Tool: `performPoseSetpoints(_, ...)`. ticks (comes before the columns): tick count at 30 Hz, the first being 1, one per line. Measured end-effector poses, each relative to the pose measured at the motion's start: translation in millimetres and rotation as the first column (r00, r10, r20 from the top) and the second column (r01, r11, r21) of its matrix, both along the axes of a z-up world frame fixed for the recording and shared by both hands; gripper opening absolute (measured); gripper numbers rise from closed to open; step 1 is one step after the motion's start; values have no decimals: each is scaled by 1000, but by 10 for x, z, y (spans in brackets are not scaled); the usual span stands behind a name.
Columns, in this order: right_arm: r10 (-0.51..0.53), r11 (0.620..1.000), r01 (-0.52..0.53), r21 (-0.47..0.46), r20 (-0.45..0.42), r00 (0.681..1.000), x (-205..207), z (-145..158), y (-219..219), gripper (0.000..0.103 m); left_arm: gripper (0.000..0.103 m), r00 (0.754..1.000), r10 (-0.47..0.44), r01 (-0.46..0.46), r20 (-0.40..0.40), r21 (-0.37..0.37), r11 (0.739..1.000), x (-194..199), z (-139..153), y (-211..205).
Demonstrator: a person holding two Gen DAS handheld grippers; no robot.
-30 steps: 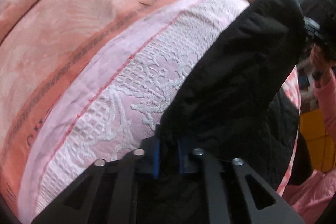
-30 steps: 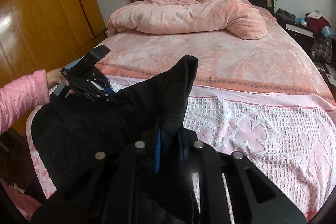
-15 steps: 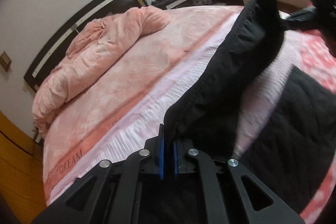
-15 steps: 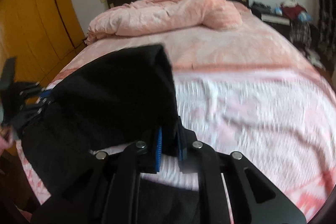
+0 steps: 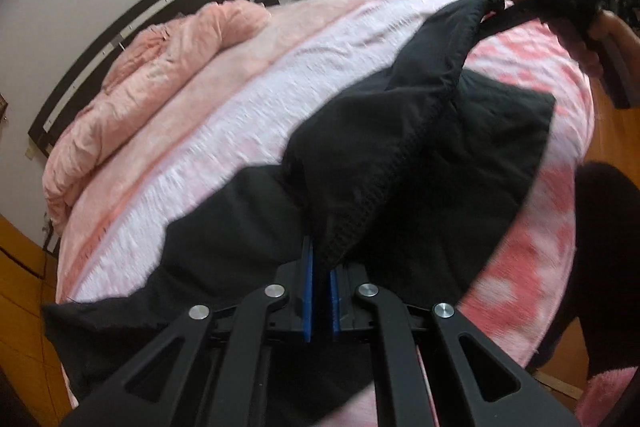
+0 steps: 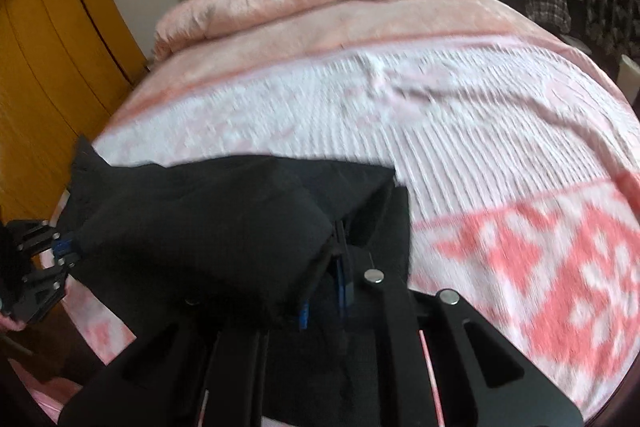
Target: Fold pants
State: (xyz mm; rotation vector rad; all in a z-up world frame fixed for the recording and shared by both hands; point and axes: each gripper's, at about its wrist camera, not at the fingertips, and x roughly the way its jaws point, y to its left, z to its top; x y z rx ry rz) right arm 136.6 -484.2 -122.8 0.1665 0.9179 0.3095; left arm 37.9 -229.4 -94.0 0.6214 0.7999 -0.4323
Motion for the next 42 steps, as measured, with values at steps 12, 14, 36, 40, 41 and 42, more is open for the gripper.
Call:
performPoseSetpoints(12,-9,987,-10,-162,-118,993,-363,-265,-73,34,7,992,121,-121,-42,13,993,-176,-514,-61)
performPoseSetpoints(14,-45,988,27,-149,-119,992,-465,-197,-198,33,7,990,131,-131,-46,2,991,-220,-524,-75)
performPoseSetpoints(36,117,992,-98,77,-328,937,-124,-544,1564,33,11,984,161,-165,-74,-39,986,-163,-586,8)
performPoseSetpoints(40,76,991,-30,128,-374,924,-109,-662,1471,31,34,980,156,-164,-121,-57,985,-197,-530,22)
performPoseSetpoints(41,73,992,-30,121,-377,923,-102,-666,1481,31,54,977,153,-168,-150,-89,982,-222,-473,58)
performPoseSetpoints(42,75,993,-37,108,-377,923,-101,-663,1496,31,66,974,153,-172,-164,-109,979,-243,-434,85)
